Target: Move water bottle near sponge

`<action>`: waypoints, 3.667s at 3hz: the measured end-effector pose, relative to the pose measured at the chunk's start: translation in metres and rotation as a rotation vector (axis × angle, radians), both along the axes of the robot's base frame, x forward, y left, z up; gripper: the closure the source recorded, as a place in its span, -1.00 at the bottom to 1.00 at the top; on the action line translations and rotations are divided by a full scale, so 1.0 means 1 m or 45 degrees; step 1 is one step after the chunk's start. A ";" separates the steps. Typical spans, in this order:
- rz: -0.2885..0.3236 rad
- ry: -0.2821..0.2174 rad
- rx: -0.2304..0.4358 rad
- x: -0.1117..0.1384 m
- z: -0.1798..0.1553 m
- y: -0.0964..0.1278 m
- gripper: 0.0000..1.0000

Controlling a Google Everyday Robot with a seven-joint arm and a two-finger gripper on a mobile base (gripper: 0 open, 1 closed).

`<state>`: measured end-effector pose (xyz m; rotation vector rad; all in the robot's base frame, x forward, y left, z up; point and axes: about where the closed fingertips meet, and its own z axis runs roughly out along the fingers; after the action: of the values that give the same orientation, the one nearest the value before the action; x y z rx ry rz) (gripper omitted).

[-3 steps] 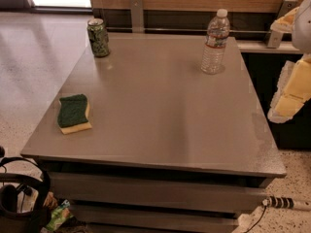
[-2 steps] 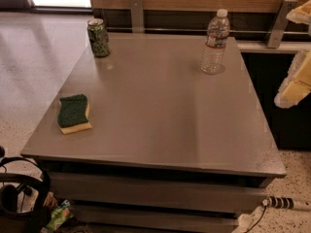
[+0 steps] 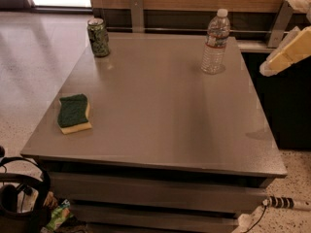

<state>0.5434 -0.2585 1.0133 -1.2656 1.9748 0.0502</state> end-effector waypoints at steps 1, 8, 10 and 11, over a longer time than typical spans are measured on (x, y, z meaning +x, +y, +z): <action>0.023 -0.020 0.162 0.034 -0.007 0.010 -1.00; -0.020 -0.162 0.780 0.139 -0.104 0.014 -1.00; 0.051 -0.147 0.898 0.158 -0.117 0.040 -1.00; 0.085 -0.159 0.934 0.168 -0.112 0.050 -1.00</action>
Offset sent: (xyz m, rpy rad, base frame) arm 0.0277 0.0069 -0.0021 0.1039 -0.0210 0.0116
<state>0.7118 -0.2085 0.9010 -0.8182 1.5753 0.6503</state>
